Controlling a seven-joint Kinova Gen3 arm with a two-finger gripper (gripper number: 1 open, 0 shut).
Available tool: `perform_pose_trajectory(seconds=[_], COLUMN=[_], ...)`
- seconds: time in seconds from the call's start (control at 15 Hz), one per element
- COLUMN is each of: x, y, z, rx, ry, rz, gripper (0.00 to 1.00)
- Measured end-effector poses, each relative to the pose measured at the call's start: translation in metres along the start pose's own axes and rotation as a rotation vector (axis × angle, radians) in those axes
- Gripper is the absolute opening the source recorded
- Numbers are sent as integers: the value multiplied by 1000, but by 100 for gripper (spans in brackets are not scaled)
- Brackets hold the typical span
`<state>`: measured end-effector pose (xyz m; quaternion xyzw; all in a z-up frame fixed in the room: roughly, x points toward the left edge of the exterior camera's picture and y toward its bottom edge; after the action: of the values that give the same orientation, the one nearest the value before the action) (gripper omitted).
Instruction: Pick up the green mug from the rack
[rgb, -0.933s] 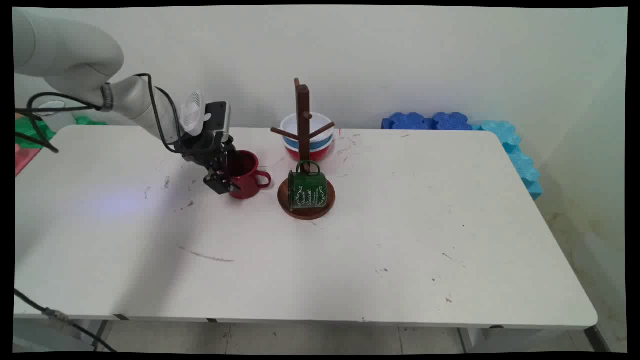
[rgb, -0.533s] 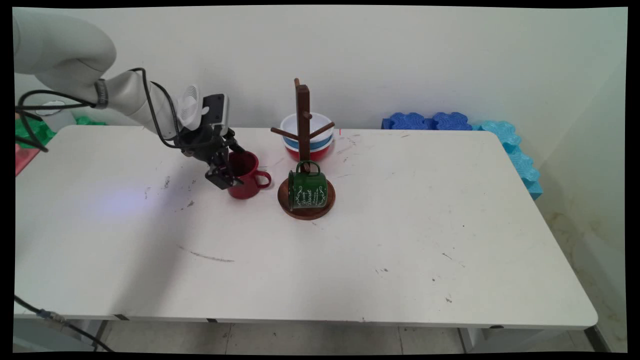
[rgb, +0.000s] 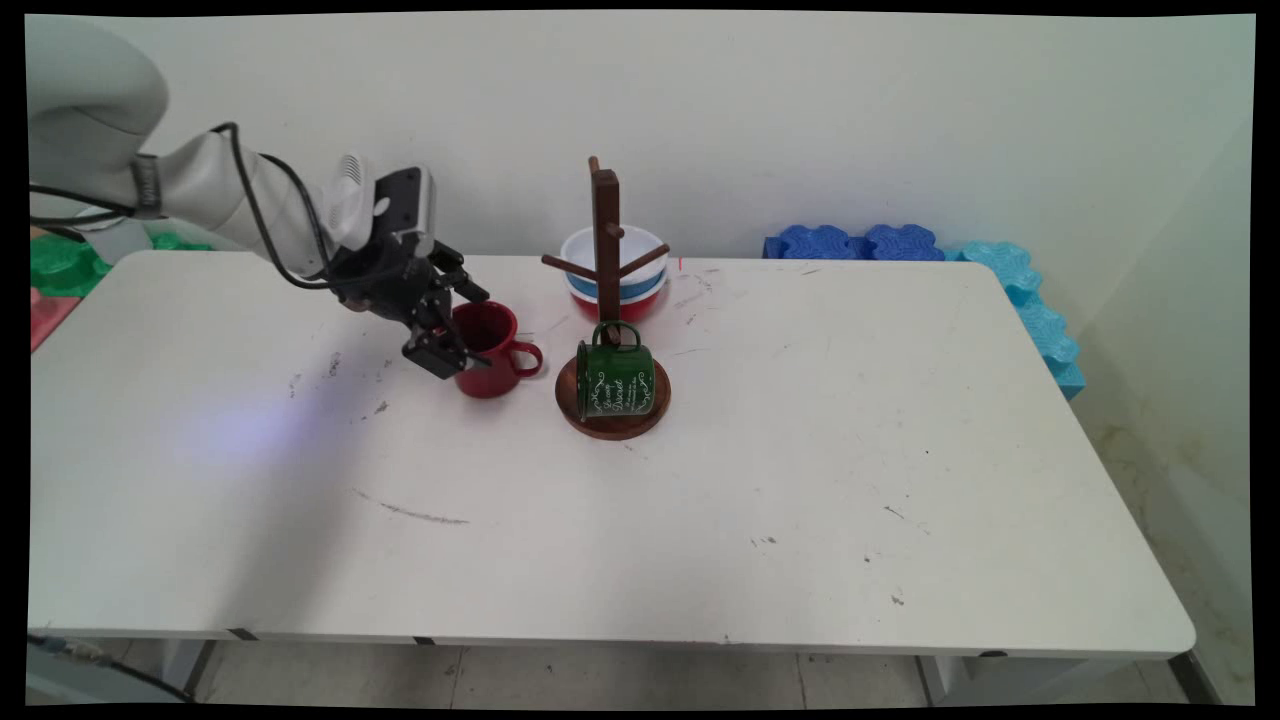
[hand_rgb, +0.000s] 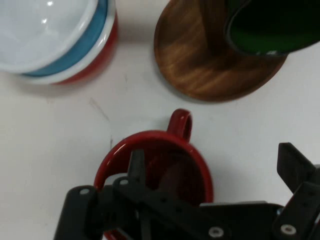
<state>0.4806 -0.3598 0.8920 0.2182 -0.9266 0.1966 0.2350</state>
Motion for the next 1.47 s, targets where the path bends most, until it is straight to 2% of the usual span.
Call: perform_pose_trajectory(seconds=[0.33,0.67,1.13,1.47], x=[4,7,10,9], y=[15,31,50,59], z=[-21,-32,-26,-12], rx=[-19,-70,-136,-168], ry=[72,151,225,254], rz=[-76,-211,-401,-522], gripper=[100,100,100,100])
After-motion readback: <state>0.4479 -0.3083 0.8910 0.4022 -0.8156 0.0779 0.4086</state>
